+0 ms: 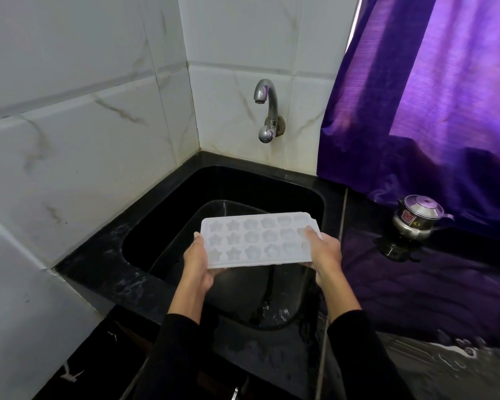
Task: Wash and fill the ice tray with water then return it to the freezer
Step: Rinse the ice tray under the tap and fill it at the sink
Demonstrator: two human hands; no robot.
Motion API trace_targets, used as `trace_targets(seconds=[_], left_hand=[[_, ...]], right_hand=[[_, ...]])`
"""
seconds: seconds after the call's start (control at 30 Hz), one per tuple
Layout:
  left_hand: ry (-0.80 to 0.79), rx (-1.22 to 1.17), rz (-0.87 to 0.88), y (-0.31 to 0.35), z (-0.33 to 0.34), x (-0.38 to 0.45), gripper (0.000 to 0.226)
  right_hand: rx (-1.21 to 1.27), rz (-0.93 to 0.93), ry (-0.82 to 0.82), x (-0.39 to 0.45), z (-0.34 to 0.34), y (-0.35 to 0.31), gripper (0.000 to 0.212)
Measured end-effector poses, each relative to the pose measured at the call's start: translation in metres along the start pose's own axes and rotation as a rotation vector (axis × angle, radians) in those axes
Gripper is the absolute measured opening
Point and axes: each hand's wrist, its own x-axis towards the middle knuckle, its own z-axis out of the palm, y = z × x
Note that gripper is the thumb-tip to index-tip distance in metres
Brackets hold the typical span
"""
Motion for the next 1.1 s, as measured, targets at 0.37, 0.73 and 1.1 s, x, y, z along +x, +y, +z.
trace_targets(seconds=[0.37,0.73,1.1], left_hand=[[0.121,0.062,0.018,-0.008,0.002,0.001,0.044],[0.114,0.179,-0.033,-0.023,0.011,-0.003,0.047],[0.062,0.287,-0.095,-0.035,0.029,-0.006,0.057]], right_hand=[[-0.151,-0.198,0.118,-0.006,0.0,-0.004,0.026],[-0.309,-0.407,0.118,-0.02,0.006,-0.011,0.029],[-0.504,-0.579,0.048,-0.033,0.019,-0.01,0.042]])
